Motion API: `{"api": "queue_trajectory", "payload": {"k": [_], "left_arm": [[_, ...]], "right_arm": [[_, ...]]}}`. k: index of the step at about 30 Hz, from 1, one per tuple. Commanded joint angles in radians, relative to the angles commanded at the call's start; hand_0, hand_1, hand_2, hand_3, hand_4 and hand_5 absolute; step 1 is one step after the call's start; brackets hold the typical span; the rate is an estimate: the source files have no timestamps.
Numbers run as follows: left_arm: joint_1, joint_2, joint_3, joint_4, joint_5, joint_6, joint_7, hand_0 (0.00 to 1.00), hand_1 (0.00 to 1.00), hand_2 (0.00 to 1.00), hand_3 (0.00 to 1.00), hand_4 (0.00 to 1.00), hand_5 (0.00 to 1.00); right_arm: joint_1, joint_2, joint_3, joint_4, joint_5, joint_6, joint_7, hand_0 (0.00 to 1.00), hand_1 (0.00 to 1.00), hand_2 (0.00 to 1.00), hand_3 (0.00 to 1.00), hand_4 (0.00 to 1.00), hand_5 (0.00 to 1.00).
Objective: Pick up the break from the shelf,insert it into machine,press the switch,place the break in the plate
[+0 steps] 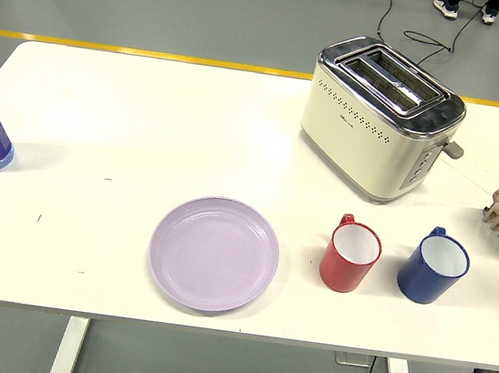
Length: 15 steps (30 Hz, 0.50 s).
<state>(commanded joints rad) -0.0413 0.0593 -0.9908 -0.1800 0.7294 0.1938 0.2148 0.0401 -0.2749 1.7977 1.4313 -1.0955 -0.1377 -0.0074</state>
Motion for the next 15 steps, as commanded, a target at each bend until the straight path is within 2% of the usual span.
{"api": "queue_trajectory", "payload": {"k": [2, 5, 9, 11, 12, 15], "left_arm": [[0.0, 0.0, 0.0, 0.0, -0.001, 0.0, 0.0, 0.652, 0.566, 0.569, 0.592, 0.412, 0.859], [-0.001, 0.002, 0.004, 0.0, -0.005, 0.002, -0.001, 0.652, 0.566, 0.569, 0.592, 0.414, 0.859], [-0.001, 0.003, 0.007, 0.0, -0.008, 0.003, -0.001, 0.652, 0.566, 0.569, 0.592, 0.414, 0.859], [-0.001, 0.004, 0.007, 0.0, -0.007, 0.004, 0.0, 0.651, 0.561, 0.567, 0.592, 0.413, 0.855], [-0.002, 0.004, 0.008, 0.0, -0.007, 0.004, 0.001, 0.651, 0.561, 0.567, 0.592, 0.413, 0.855], [-0.003, 0.005, 0.012, 0.0, -0.011, 0.006, 0.001, 0.651, 0.561, 0.567, 0.592, 0.413, 0.855]], "right_arm": [[0.001, -0.004, -0.007, 0.007, -0.033, 0.005, -0.008, 0.94, 0.897, 0.93, 0.943, 0.856, 0.169], [0.011, -0.03, -0.069, 0.062, -0.202, 0.034, -0.079, 0.958, 0.905, 0.94, 0.949, 0.869, 0.167], [0.034, -0.053, -0.127, 0.086, -0.364, 0.031, -0.137, 0.958, 0.905, 0.94, 0.949, 0.869, 0.167], [0.05, -0.064, -0.156, 0.087, -0.449, 0.031, -0.167, 0.959, 0.901, 0.927, 0.927, 0.874, 0.162], [0.07, -0.077, -0.192, 0.08, -0.552, 0.04, -0.205, 0.959, 0.901, 0.927, 0.927, 0.874, 0.162], [0.091, -0.087, -0.223, 0.074, -0.663, 0.063, -0.254, 0.959, 0.901, 0.927, 0.927, 0.874, 0.162]]}}
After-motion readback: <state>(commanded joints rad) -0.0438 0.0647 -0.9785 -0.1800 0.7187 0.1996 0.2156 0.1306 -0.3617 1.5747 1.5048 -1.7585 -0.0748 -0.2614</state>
